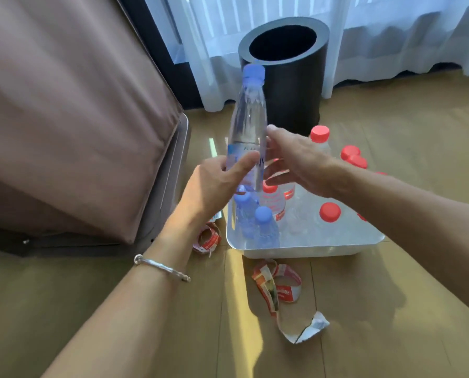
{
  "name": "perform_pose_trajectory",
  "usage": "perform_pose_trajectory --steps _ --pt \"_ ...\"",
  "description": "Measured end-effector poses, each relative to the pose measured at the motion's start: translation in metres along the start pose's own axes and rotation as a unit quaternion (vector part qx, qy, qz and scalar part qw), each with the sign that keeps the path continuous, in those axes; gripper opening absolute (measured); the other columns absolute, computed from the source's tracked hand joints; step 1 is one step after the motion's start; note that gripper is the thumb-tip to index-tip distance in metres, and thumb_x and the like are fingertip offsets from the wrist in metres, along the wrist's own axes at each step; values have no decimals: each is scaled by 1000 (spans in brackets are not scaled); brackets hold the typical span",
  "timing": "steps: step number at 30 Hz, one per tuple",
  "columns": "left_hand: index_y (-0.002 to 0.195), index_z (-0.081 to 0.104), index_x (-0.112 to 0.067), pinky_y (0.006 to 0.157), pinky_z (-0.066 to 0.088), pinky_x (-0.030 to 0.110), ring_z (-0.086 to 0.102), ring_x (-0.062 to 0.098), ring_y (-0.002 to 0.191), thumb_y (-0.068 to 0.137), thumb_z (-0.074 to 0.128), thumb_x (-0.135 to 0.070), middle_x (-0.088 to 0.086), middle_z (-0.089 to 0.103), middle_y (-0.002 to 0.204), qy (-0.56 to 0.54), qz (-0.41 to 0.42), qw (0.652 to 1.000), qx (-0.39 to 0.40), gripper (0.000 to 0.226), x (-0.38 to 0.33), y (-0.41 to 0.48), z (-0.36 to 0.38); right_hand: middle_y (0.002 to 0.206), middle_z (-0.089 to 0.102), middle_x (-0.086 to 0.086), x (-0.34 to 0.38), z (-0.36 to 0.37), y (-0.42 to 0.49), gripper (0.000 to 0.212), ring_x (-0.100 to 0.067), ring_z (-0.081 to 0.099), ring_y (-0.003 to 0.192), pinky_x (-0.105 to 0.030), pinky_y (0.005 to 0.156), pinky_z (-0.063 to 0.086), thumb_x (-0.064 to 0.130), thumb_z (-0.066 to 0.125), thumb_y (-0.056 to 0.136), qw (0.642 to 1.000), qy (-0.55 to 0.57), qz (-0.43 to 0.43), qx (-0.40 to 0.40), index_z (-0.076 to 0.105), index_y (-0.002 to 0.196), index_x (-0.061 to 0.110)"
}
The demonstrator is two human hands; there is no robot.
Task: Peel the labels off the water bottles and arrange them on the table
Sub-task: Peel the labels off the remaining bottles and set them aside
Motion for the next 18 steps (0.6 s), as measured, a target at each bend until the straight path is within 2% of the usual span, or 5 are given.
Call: perform_pose_trajectory --steps 4,7,11,13,18 --pt "91 70 -19 65 54 28 65 9 70 82 63 -64 -5 72 81 -3 -33 999 -3 47 8 0 12 117 64 -23 4 -1 -1 41 -37 66 100 -50 94 54 31 29 105 996 -75 -46 -18 54 118 2" --pt "99 66 -21 65 47 19 67 5 81 75 75 -59 -7 72 88 -20 -41 999 -2 46 13 3 12 119 62 -24 2 0 -5 39 -29 67 88 -45 86 56 26 30 105 998 -28 -42 -23 54 123 0" --pt "114 56 -20 87 57 39 68 14 96 59 78 -48 0 70 103 -60 -44 995 62 66 14 1 20 115 66 -14 8 -3 -7 33 -23 70 78 -33 73 59 19 38 102 999 20 -31 -22 57 125 6" --pt "120 52 -18 93 55 38 68 13 100 49 72 -48 -1 70 107 -89 -43 992 82 79 12 -4 21 109 69 -12 7 0 -8 33 -25 72 85 -34 74 59 15 44 98 1000 3 -25 -2 56 129 9" --pt "128 38 -19 96 51 30 63 13 110 76 82 -20 2 62 121 -85 -24 991 104 68 0 -10 22 112 68 -16 6 5 -13 38 -31 70 100 -43 88 59 11 54 91 998 59 -22 25 52 129 8"
Point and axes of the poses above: each hand's wrist, its own y-axis towards the middle knuckle, its own z-axis out of the palm, x = y × z, the point moved 9 cm from there along y, towards the middle knuckle
